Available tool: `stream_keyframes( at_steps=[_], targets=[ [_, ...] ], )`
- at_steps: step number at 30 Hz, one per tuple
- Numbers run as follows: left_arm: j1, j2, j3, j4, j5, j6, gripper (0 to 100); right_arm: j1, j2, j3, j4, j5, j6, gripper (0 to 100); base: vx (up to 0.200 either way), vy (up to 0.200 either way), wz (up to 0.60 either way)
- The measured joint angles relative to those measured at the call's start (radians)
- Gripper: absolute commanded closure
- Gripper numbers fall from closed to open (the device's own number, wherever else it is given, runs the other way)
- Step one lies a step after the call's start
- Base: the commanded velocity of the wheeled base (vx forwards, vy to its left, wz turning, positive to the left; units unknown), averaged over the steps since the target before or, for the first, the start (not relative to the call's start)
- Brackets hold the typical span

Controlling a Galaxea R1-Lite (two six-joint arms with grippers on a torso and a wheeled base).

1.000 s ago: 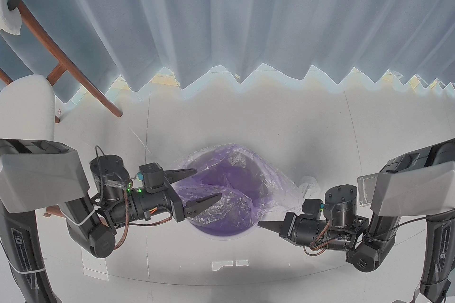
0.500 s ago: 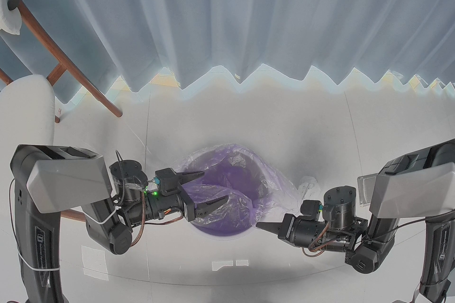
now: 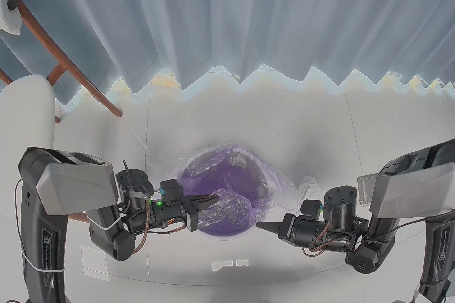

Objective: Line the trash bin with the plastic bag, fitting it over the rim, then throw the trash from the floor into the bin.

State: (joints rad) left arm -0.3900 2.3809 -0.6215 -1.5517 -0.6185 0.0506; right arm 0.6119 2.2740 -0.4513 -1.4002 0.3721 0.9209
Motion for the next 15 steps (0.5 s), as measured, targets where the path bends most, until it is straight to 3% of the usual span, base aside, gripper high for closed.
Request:
stream_keyframes(
  at_steps=[5,15],
  targets=[
    [-0.012,-0.048,0.072,0.0,0.0,0.006,100,-0.001,-0.023,0.013,0.001,0.002,0.002,100,0.0,0.0,0.0],
    [-0.05,-0.202,0.381,0.0,0.021,0.031,100,0.042,-0.095,0.077,0.01,0.016,-0.017,100,0.0,0.0,0.0]
  ],
)
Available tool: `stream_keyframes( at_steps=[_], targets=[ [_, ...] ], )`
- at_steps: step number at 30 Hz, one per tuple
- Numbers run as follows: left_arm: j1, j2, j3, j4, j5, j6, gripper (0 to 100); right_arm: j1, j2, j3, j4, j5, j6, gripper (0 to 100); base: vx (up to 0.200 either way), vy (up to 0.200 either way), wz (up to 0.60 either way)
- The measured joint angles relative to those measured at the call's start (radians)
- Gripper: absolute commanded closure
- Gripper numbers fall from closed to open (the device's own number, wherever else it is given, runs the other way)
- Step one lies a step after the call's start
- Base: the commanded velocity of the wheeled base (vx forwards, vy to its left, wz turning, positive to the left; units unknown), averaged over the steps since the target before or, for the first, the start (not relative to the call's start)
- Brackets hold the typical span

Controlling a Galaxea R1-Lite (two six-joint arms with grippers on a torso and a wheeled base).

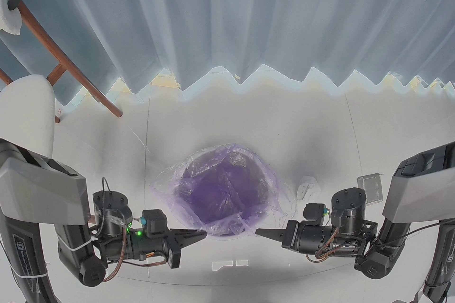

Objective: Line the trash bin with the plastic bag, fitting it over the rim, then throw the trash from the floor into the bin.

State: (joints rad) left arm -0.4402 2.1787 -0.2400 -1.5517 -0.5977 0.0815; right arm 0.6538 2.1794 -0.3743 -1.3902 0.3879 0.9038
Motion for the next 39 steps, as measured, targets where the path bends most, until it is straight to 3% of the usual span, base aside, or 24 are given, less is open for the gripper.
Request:
stream_keyframes(
  at_steps=[8,12,18,30,39],
  targets=[
    [-0.047,-0.046,0.174,0.0,0.051,0.051,100,0.043,-0.029,0.079,0.072,0.003,-0.127,100,0.0,0.0,0.0],
    [-0.068,-0.037,0.209,0.001,0.099,0.055,100,0.055,-0.03,0.099,0.118,0.001,-0.191,100,0.0,0.0,0.0],
    [-0.089,0.027,0.22,0.0,0.133,0.083,100,0.058,-0.011,0.107,0.123,-0.01,-0.219,100,0.0,0.0,0.0],
    [-0.131,0.192,0.222,0.0,0.293,0.105,100,0.041,0.077,0.091,0.114,-0.18,-0.338,100,0.0,0.0,0.0],
    [-0.139,0.247,0.222,-0.002,0.365,0.094,100,0.037,0.124,0.069,0.106,-0.205,-0.343,100,0.0,0.0,0.0]
  ],
)
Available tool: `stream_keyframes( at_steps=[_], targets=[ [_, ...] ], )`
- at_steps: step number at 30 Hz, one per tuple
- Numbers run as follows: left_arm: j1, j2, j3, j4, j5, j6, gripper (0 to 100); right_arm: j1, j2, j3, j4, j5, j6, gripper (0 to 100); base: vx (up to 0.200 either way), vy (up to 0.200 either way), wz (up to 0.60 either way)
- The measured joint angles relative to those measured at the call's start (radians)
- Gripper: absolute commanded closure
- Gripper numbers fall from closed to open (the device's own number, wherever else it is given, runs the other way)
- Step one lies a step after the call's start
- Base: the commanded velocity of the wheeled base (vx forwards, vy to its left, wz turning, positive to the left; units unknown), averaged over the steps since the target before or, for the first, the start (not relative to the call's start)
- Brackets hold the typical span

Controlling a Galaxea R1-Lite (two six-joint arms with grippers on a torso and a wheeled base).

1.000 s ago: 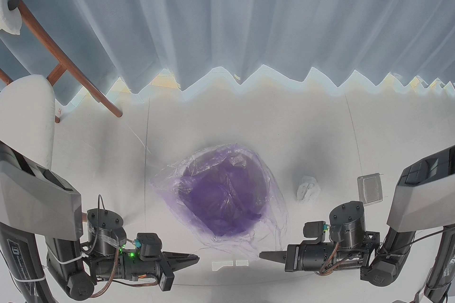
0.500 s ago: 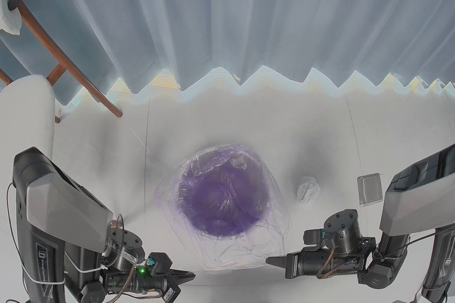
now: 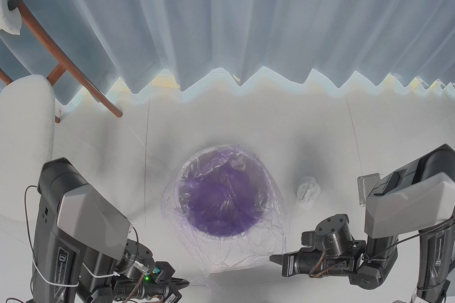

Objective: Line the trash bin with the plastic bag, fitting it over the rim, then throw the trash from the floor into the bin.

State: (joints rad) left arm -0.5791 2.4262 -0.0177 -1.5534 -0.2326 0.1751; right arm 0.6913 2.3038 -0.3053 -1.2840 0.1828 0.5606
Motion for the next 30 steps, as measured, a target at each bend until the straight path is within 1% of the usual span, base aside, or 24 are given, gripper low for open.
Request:
stream_keyframes(
  at_steps=[2,6,7,12,13,18,20,25,30],
  targets=[
    [0.001,0.004,0.0,0.0,0.015,-0.007,100,0.0,0.004,-0.006,0.0,-0.02,0.0,100,0.0,0.0,0.0],
    [0.001,0.01,-0.004,0.0,0.071,-0.043,100,-0.002,0.021,-0.038,0.0,-0.119,-0.002,100,0.0,0.0,0.0],
    [0.0,0.011,-0.006,0.0,0.084,-0.056,100,-0.003,0.027,-0.047,0.0,-0.134,-0.001,100,0.0,0.0,0.0],
    [-0.007,0.019,-0.01,0.0,0.096,-0.07,100,-0.004,0.049,-0.069,0.001,-0.145,-0.001,100,0.0,0.0,0.0],
    [-0.007,0.021,-0.011,0.0,0.096,-0.07,0,-0.004,0.051,-0.071,0.003,-0.146,-0.001,0,0.0,0.0,0.0],
    [-0.01,0.036,-0.013,0.0,0.097,-0.074,0,-0.004,0.062,-0.076,0.0,-0.148,0.001,0,0.0,0.0,0.0],
    [-0.012,0.036,-0.006,0.001,0.097,-0.093,0,-0.004,0.064,-0.07,-0.014,-0.147,0.004,0,0.0,0.0,0.0],
    [-0.019,-0.001,-0.001,0.002,0.102,-0.187,0,-0.004,0.065,-0.048,-0.033,-0.135,0.007,0,0.0,0.0,0.0],
    [-0.027,-0.118,0.0,0.003,0.106,-0.336,0,-0.001,0.063,-0.026,-0.041,-0.11,0.009,0,0.0,0.0,0.0]
  ],
)
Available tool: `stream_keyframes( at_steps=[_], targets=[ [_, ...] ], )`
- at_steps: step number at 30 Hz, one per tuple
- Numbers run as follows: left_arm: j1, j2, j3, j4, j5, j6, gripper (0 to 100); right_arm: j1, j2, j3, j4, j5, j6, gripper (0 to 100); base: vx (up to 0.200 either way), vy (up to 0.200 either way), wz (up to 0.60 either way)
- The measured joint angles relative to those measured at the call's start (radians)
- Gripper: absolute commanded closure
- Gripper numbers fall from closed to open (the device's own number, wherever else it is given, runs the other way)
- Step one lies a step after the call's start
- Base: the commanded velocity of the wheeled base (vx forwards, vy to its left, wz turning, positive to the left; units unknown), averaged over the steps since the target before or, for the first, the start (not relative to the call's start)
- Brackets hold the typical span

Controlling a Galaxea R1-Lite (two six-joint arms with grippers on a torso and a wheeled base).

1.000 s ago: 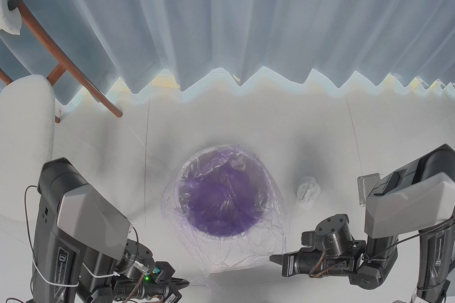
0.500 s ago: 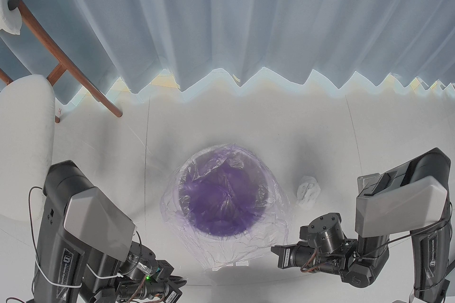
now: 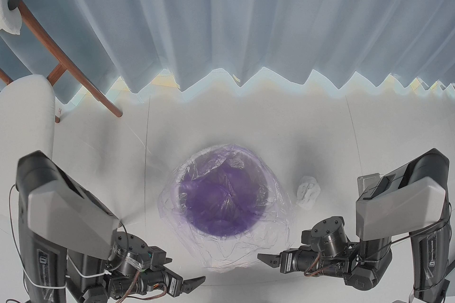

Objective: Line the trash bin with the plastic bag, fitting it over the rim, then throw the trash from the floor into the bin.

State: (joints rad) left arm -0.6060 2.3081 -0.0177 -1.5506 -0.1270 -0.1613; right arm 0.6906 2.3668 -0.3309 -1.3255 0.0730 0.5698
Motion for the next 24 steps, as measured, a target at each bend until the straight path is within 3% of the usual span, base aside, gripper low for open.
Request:
stream_keyframes(
  at_steps=[10,17,21,24],
  targets=[
    [-0.07,-0.357,0.0,0.003,0.003,-0.308,0,0.003,-0.039,0.075,-0.035,0.124,0.004,0,0.0,0.0,0.0],
    [-0.066,-0.522,0.0,0.024,0.055,-0.487,0,-0.001,-0.056,0.099,-0.047,0.155,0.005,0,0.0,0.0,0.0],
    [-0.05,-0.53,0.0,0.145,0.091,-0.612,0,-0.002,-0.055,0.101,-0.051,0.16,0.005,0,0.0,0.0,0.0],
    [-0.039,-0.516,0.0,0.263,0.107,-0.64,0,-0.003,-0.052,0.099,-0.053,0.161,0.006,0,0.0,0.0,0.0]
  ],
)
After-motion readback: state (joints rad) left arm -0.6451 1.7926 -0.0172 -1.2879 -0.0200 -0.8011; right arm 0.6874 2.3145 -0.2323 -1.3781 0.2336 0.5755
